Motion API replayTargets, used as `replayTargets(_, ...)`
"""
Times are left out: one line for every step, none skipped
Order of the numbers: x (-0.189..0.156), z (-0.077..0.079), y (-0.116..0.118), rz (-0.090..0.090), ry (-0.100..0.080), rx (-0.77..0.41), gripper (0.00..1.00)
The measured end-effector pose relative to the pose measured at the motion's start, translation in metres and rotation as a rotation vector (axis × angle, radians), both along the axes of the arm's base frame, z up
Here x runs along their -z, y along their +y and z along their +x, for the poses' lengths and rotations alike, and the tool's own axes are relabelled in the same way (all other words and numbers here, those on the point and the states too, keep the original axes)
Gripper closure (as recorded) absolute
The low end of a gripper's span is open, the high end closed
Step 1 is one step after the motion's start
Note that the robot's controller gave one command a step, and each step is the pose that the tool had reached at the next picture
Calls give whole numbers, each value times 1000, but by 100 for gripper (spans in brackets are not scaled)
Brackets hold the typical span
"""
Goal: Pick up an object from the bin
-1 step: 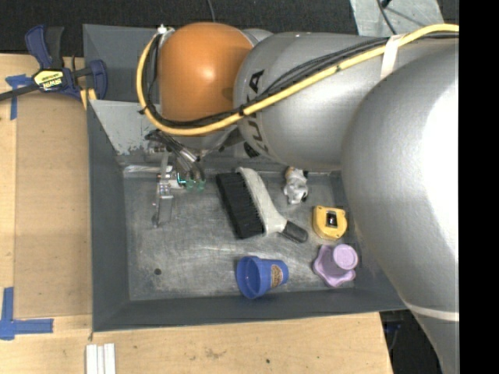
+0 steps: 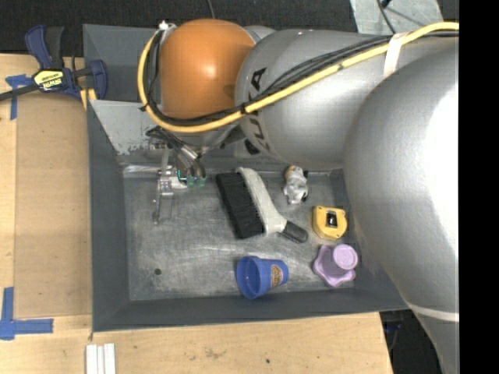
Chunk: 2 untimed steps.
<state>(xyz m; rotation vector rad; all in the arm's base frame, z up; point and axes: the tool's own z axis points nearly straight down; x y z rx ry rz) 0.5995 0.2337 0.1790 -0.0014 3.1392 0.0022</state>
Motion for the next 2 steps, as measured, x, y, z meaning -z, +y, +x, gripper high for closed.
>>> replayTargets(33,-2,-20,1,-2,50,0)
replayTargets(62,17,-26,1,-2,122,0)
